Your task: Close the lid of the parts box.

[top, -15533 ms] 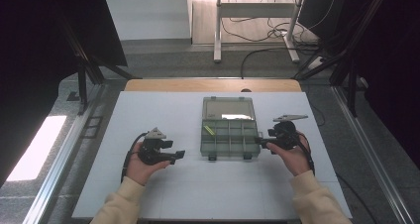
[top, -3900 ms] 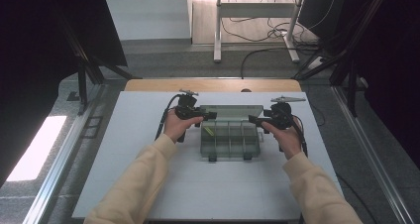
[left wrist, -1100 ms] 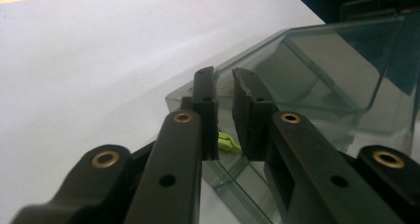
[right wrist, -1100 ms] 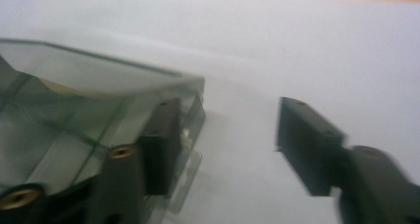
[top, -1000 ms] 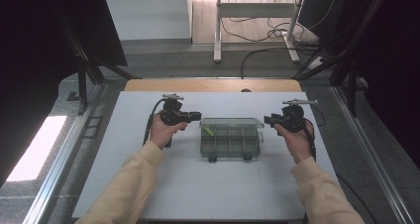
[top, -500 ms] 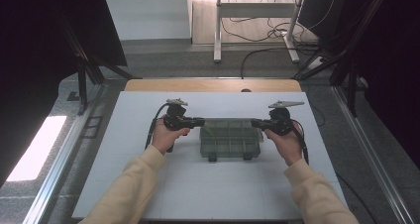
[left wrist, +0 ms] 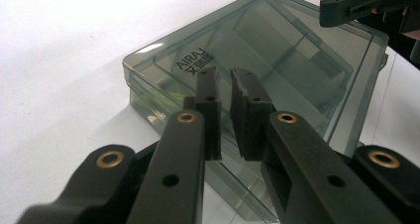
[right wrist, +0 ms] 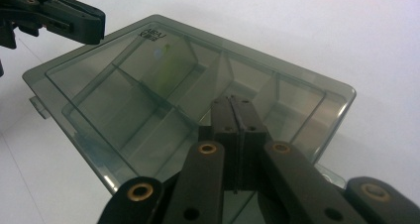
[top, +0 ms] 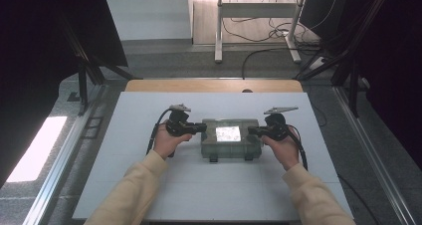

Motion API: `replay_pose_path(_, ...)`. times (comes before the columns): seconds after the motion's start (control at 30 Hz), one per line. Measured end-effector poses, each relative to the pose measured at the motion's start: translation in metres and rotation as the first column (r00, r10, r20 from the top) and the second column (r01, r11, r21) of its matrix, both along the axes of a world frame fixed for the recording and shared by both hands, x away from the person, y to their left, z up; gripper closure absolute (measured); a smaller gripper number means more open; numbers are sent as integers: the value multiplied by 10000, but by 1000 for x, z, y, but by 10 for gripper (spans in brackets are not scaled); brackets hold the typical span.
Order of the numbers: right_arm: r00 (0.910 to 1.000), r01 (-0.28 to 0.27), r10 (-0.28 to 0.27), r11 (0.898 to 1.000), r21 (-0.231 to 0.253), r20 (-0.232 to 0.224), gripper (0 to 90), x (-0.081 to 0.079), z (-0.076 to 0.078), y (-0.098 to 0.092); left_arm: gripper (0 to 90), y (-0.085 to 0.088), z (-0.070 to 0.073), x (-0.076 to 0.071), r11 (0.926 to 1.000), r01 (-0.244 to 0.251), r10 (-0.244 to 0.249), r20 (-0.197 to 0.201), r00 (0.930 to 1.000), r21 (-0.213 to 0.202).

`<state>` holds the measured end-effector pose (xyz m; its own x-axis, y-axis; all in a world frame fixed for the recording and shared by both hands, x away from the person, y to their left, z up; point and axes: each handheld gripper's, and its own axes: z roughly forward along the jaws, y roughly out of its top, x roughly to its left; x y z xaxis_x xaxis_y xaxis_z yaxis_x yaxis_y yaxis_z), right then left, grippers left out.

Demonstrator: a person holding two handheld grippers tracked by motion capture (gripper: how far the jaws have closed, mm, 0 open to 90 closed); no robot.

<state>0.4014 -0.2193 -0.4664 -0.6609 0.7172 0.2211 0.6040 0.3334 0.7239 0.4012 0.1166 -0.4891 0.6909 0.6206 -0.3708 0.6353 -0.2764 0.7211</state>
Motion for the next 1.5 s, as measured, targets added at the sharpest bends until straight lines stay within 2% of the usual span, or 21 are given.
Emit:
replay_pose_path(0.23,10000,8,-8,10000,99,-58,898,-3,-5,-1,825,-1,-3,-3,10000,-15,14,27,10000,96)
replay_pose_path(0.43,9999,-38,38,10000,11,-144,899,-6,-9,-2,825,-2,-7,-6,9996,-4,2,100,10000,281)
replay_pose_path(0.93,9997,-205,201,9993,-318,-138,899,-10,-15,1,829,-4,-12,-9,9991,24,-29,116,9999,431)
replay_pose_path(1.3,9991,-371,368,9992,-169,-187,900,-14,-19,-1,832,-5,-15,-8,9992,6,-9,80,10000,397)
replay_pose_path(1.5,9987,-480,478,9988,-104,-164,899,-12,-20,-1,832,-1,-15,-7,9991,-156,153,90,9998,398)
